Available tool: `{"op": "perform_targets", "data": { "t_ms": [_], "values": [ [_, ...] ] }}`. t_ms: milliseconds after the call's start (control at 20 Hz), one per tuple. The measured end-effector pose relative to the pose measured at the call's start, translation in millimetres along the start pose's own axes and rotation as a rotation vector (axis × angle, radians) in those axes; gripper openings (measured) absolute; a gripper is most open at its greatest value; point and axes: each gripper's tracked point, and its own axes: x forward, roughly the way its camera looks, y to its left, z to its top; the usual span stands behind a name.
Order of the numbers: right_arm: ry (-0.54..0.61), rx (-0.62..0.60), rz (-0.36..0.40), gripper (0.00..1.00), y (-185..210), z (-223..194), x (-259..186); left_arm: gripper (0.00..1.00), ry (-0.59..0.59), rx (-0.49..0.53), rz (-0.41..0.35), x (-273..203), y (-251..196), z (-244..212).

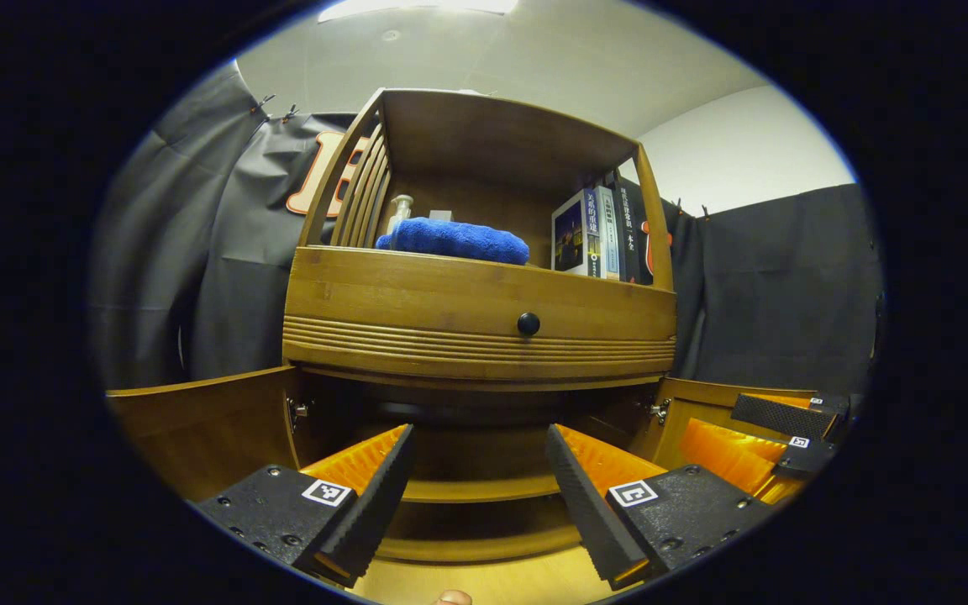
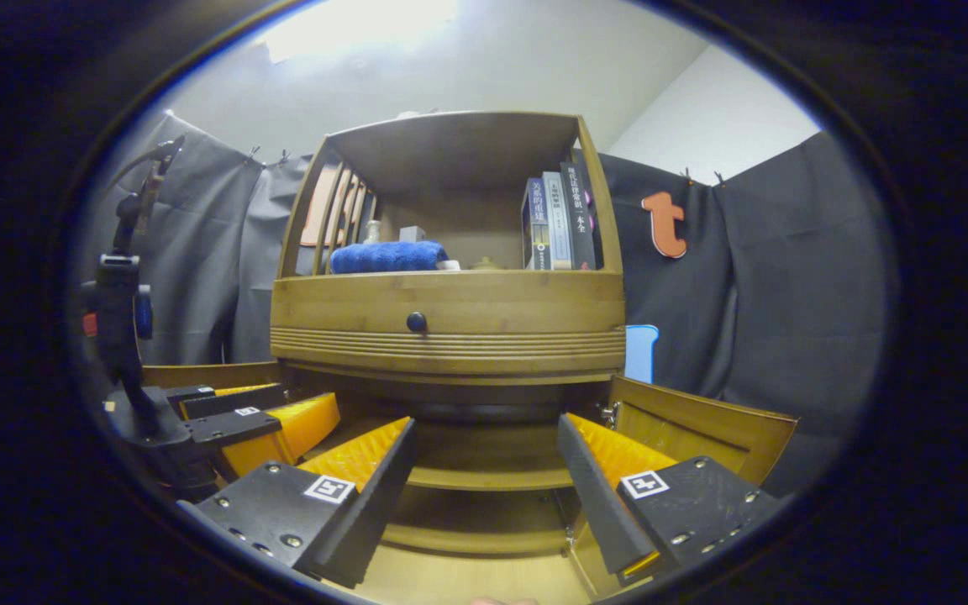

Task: Open the right door of the double-door shoe cabinet with the right hand, and open the left door with the left hand.

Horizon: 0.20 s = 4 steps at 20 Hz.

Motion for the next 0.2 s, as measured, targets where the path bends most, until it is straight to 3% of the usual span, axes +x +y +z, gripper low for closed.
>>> {"op": "perform_targets", "data": {
  "t_ms": [50, 200],
  "values": [
    [-0.003, 0.0, -0.009, 0.96, -0.3, 1.2, -2.5, 0.92, -0.003, -0.001, -0.008, -1.3, 0.4, 1.2],
    [-0.016, -0.005, -0.044, 0.96, -1.7, 4.5, -11.7, 0.95, -0.007, -0.001, -0.04, -6.6, -2.0, 2.5]
  ]
}}
